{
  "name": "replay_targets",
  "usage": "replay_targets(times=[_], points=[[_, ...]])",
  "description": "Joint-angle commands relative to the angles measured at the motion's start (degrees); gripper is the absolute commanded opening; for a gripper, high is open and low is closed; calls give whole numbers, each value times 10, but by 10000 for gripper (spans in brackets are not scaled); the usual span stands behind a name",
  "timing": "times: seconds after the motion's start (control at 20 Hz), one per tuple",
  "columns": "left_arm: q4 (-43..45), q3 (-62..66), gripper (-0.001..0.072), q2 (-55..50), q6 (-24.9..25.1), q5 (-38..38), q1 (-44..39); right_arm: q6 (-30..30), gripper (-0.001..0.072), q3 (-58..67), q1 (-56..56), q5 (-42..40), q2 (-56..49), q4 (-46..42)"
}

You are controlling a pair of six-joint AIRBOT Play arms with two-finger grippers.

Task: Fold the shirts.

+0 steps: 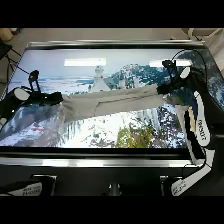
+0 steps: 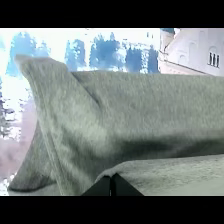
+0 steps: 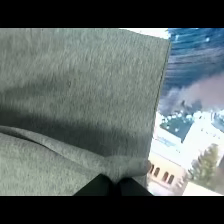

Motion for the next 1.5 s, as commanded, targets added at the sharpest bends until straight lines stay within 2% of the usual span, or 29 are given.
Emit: replay_targets(times=[0.0,0.1,0.15,0.25,0.35,0.45,0.6,0.85,0.9,0.95,1.0,1.1,1.15,1.2,1.25,1.3,1.45], points=[[2,50,20,-96,-5,-4,0,29,24,28,3,-24,-54,33],[2,50,30,-123,-13,-34,0,20,50,28,3,-22,-68,70],[2,50,137,-126,-12,-43,0,7,181,29,3,-22,-67,83],[2,58,591,-116,-11,-63,8,-26,595,49,-7,10,-59,86],[2,69,610,-91,0,-84,21,-42,675,60,-33,40,-42,85],[2,71,609,-50,7,-83,25,-35,679,60,-74,59,-44,118],[0,71,608,16,9,-83,9,-25,684,59,-118,112,-85,232],[0,71,607,84,9,-83,-52,-10,679,59,-93,111,-131,290],[0,71,607,88,9,-84,-63,5,666,59,-83,105,-135,288],[0,71,607,90,9,-83,-75,15,618,59,-73,103,-139,289],[0,71,607,89,9,-83,-85,19,498,59,-65,102,-141,287],[0,71,593,83,9,-82,-103,1,17,60,-53,98,-138,296],[0,69,588,78,8,-72,-112,-11,24,60,-51,101,-130,308],[0,68,459,68,8,-57,-121,-30,23,60,-52,108,-116,315],[-2,68,177,56,8,-43,-130,-40,23,60,-52,114,-96,314],[-17,68,48,41,8,-21,-140,-47,23,60,-52,126,-73,314],[-126,69,45,-27,9,48,-174,-47,23,60,-47,149,14,312]])
